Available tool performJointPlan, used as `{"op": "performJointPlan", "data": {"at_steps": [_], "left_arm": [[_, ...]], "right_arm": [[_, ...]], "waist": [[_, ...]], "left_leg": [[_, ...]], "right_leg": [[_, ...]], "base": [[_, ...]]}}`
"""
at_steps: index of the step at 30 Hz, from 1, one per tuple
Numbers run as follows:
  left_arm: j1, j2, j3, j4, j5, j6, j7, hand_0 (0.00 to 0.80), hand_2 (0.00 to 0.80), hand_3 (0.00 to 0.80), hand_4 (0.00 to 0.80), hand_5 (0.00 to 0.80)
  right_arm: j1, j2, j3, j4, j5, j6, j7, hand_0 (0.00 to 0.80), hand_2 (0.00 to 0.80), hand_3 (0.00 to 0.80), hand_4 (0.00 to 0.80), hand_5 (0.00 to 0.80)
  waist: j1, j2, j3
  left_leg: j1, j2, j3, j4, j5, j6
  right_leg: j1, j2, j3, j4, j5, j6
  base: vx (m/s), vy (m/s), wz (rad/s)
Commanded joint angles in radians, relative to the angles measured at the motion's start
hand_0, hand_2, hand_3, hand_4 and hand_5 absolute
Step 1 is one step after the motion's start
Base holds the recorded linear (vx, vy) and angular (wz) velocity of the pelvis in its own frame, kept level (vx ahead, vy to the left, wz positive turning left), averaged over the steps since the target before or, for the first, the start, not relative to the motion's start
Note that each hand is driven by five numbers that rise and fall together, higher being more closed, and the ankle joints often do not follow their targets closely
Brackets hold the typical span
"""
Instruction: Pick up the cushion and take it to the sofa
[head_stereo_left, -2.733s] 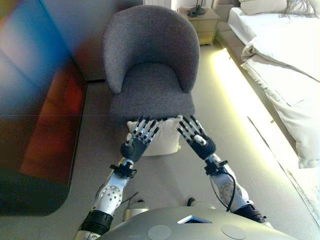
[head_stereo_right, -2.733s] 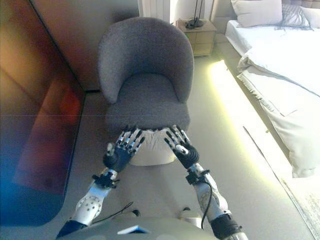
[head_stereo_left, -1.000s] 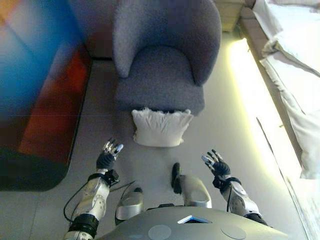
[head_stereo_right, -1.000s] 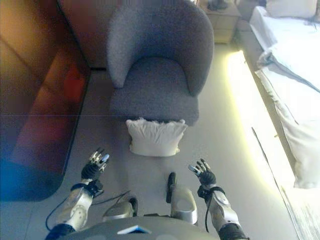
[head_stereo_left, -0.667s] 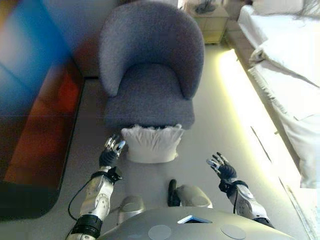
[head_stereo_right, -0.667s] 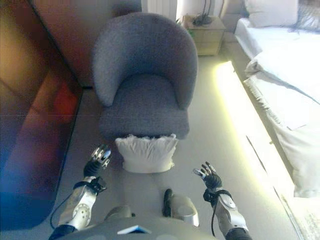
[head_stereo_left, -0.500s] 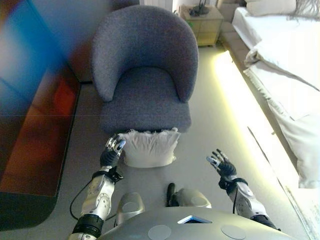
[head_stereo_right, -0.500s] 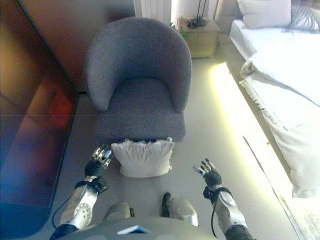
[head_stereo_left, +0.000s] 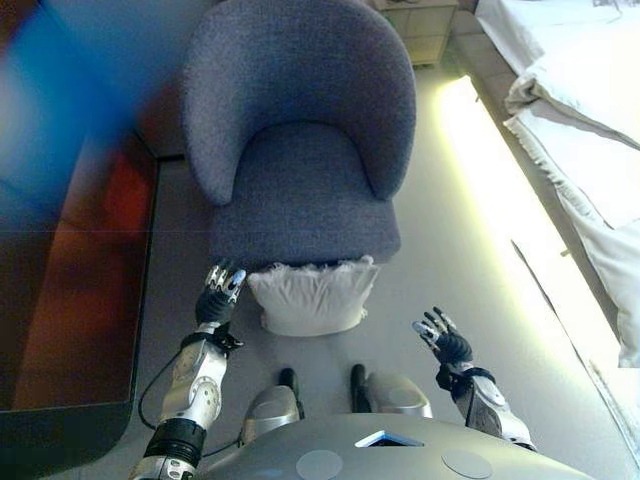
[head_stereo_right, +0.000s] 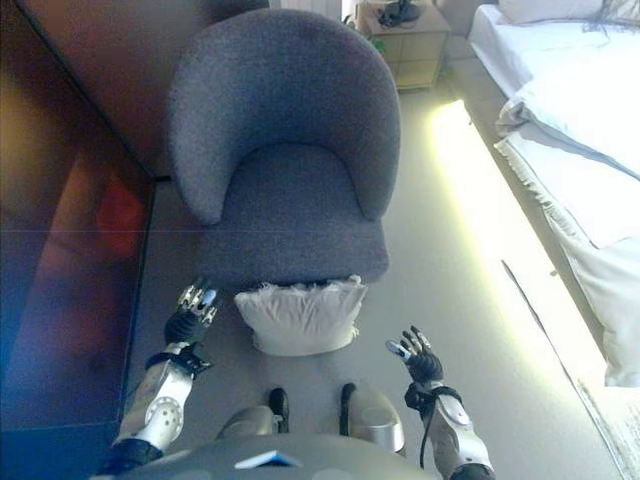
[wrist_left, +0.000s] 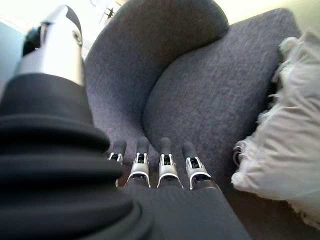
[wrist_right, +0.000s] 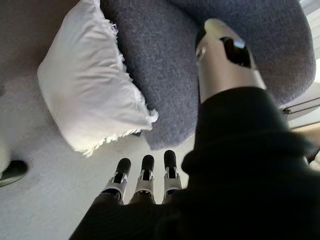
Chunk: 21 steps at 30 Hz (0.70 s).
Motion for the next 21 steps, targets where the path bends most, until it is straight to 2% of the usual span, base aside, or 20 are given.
{"op": "performJointPlan", "data": {"at_steps": [1, 5, 7, 10, 12, 14, 15, 16, 18, 20, 21], "left_arm": [[-0.035, 0.036, -0.006, -0.044, -0.015, -0.068, -0.021, 0.000, 0.000, 0.000, 0.000, 0.000], [-0.055, 0.040, -0.010, -0.034, -0.001, -0.064, -0.003, 0.000, 0.000, 0.000, 0.000, 0.000], [-0.045, 0.035, 0.003, -0.035, -0.005, -0.064, 0.003, 0.000, 0.000, 0.000, 0.000, 0.000], [0.005, 0.040, 0.027, -0.049, 0.010, -0.075, -0.002, 0.000, 0.000, 0.000, 0.000, 0.000], [0.026, 0.044, 0.035, -0.056, 0.032, -0.075, -0.008, 0.000, 0.000, 0.000, 0.000, 0.000], [0.032, 0.051, 0.032, -0.063, 0.054, -0.074, -0.019, 0.000, 0.000, 0.000, 0.000, 0.000], [0.033, 0.058, 0.029, -0.066, 0.060, -0.074, -0.028, 0.000, 0.000, 0.000, 0.000, 0.000], [0.034, 0.069, 0.024, -0.068, 0.058, -0.071, -0.036, 0.000, 0.000, 0.000, 0.000, 0.000], [0.034, 0.080, 0.030, -0.065, 0.039, -0.066, -0.051, 0.000, 0.000, 0.000, 0.000, 0.000], [0.031, 0.092, 0.036, -0.071, 0.017, -0.068, -0.056, 0.000, 0.000, 0.000, 0.000, 0.000], [0.029, 0.097, 0.039, -0.074, 0.004, -0.067, -0.057, 0.000, 0.000, 0.000, 0.000, 0.000]], "right_arm": [[-0.038, -0.007, 0.012, -0.067, 0.022, -0.070, -0.010, 0.000, 0.000, 0.000, 0.000, 0.000], [-0.094, 0.000, 0.030, -0.054, 0.032, -0.085, -0.044, 0.000, 0.000, 0.000, 0.000, 0.000], [-0.102, 0.008, 0.031, -0.064, 0.038, -0.071, -0.037, 0.000, 0.000, 0.000, 0.000, 0.000], [-0.085, 0.016, 0.034, -0.079, -0.004, -0.059, -0.012, 0.000, 0.000, 0.000, 0.000, 0.000], [-0.086, 0.026, 0.031, -0.075, 0.004, -0.059, -0.024, 0.000, 0.000, 0.000, 0.000, 0.000], [-0.079, 0.037, 0.021, -0.072, 0.011, -0.073, -0.033, 0.000, 0.000, 0.000, 0.000, 0.000], [-0.075, 0.041, 0.019, -0.069, 0.013, -0.084, -0.041, 0.000, 0.000, 0.000, 0.000, 0.000], [-0.062, 0.046, 0.020, -0.070, 0.012, -0.093, -0.051, 0.000, 0.000, 0.000, 0.000, 0.000], [-0.041, 0.052, 0.024, -0.073, 0.002, -0.099, -0.051, 0.000, 0.000, 0.000, 0.000, 0.000], [-0.027, 0.051, 0.028, -0.073, -0.011, -0.098, -0.039, 0.000, 0.000, 0.000, 0.000, 0.000], [-0.024, 0.049, 0.026, -0.073, -0.010, -0.094, -0.036, 0.000, 0.000, 0.000, 0.000, 0.000]], "waist": [[-0.002, -0.005, 0.000], [0.020, -0.011, 0.020], [0.027, -0.019, 0.024], [0.041, -0.036, 0.015], [0.059, -0.041, 0.004], [0.070, -0.029, -0.002], [0.070, -0.020, -0.001], [0.065, -0.011, 0.005], [0.057, 0.001, 0.009], [0.046, -0.004, 0.014], [0.038, -0.014, 0.018]], "left_leg": [[-0.040, 0.091, -0.015, -0.056, 0.060, -0.027], [-0.089, 0.065, -0.034, -0.004, 0.037, -0.011], [-0.097, 0.050, -0.029, 0.026, 0.020, 0.003], [-0.093, 0.017, -0.007, 0.062, -0.018, 0.039], [-0.084, -0.012, 0.002, 0.073, -0.041, 0.069], [-0.068, -0.029, 0.009, 0.071, -0.057, 0.096], [-0.059, -0.038, 0.008, 0.071, -0.067, 0.107], [-0.044, -0.053, 0.000, 0.075, -0.080, 0.118], [-0.027, -0.064, -0.005, 0.074, -0.091, 0.124], [-0.010, -0.070, -0.002, 0.066, -0.096, 0.119], [-0.001, -0.075, -0.003, 0.064, -0.102, 0.114]], "right_leg": [[0.076, -0.027, 0.029, -0.013, -0.036, 0.053], [0.053, -0.049, 0.028, 0.019, -0.033, 0.066], [0.045, -0.074, 0.029, 0.044, -0.013, 0.086], [0.049, -0.128, 0.029, 0.073, 0.040, 0.124], [0.043, -0.198, 0.021, 0.146, 0.131, 0.132], [0.016, -0.263, 0.016, 0.294, 0.222, 0.126], [-0.011, -0.280, 0.028, 0.379, 0.250, 0.121], [-0.051, -0.282, 0.051, 0.480, 0.273, 0.113], [-0.109, -0.276, 0.068, 0.536, 0.318, 0.109], [-0.137, -0.255, 0.058, 0.451, 0.320, 0.112], [-0.151, -0.235, 0.050, 0.360, 0.308, 0.117]], "base": [[0.140, 0.105, 0.19], [0.152, 0.153, 0.15], [0.186, 0.158, 0.03], [0.270, 0.188, -0.07], [0.273, 0.257, -0.18], [0.217, 0.314, -0.06], [0.201, 0.348, 0.05], [0.193, 0.321, 0.02], [0.188, 0.229, -0.16], [0.198, 0.056, -0.33], [0.218, -0.084, -0.23]]}}
